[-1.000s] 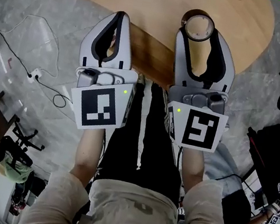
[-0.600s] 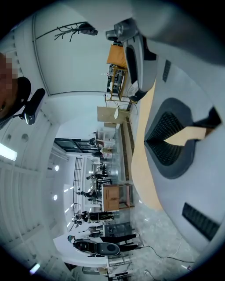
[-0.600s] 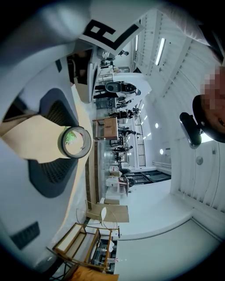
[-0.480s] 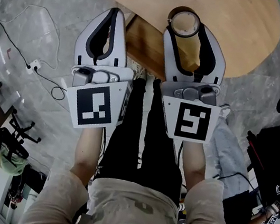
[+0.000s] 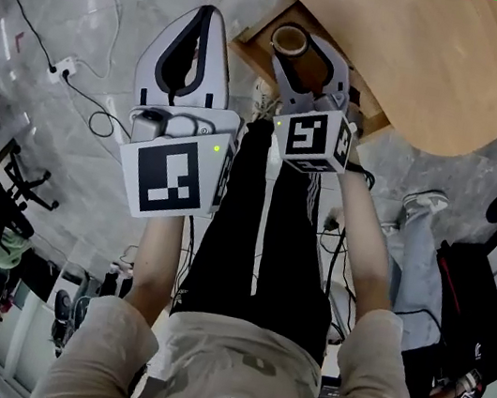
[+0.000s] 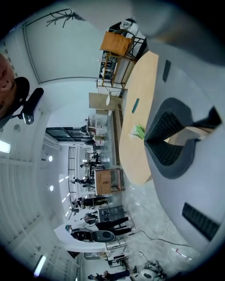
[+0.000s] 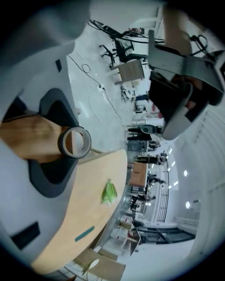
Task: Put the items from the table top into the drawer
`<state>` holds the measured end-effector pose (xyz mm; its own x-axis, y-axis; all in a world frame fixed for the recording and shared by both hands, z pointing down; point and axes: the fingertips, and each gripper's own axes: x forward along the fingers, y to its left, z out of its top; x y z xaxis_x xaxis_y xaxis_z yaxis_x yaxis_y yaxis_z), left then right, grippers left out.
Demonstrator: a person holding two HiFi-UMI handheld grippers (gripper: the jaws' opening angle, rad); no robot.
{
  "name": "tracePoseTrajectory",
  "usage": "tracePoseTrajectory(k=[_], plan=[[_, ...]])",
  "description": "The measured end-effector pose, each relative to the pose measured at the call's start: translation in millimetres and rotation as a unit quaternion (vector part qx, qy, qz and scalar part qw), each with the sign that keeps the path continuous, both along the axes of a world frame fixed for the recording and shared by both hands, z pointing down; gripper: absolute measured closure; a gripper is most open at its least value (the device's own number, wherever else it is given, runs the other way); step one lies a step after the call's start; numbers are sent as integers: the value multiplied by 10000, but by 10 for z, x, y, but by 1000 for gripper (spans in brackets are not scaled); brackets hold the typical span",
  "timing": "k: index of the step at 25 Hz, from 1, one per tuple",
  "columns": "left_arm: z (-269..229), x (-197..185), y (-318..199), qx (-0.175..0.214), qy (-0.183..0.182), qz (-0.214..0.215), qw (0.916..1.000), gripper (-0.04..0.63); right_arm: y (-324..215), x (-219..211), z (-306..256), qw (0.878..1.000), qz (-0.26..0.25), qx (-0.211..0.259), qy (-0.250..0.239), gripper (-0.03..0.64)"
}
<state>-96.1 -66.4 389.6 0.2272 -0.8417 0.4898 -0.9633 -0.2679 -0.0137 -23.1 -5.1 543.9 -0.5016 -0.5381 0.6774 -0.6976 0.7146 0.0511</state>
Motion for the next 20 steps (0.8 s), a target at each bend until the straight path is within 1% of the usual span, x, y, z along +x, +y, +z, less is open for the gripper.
tracePoseTrajectory(k=[4,8,12,17,20], plan=[[115,-239,43,-48,-22,-212,9998,588,108,-186,617,9966,-529,-555,302,382],[202,-435,95,-145,-60,-337,9993,588,102,-211,1000,9919,-637,-949,546,382],[240,-514,154,-185,-38,-372,9991,588,114,-196,1213,9881,-719,-1138,743,382],[267,-568,170,-216,4,-421,9989,588,152,-246,1313,9850,-919,-1133,918,382],[279,-568,159,-235,10,-398,9989,588,164,-234,1362,9842,-893,-1186,969,382]])
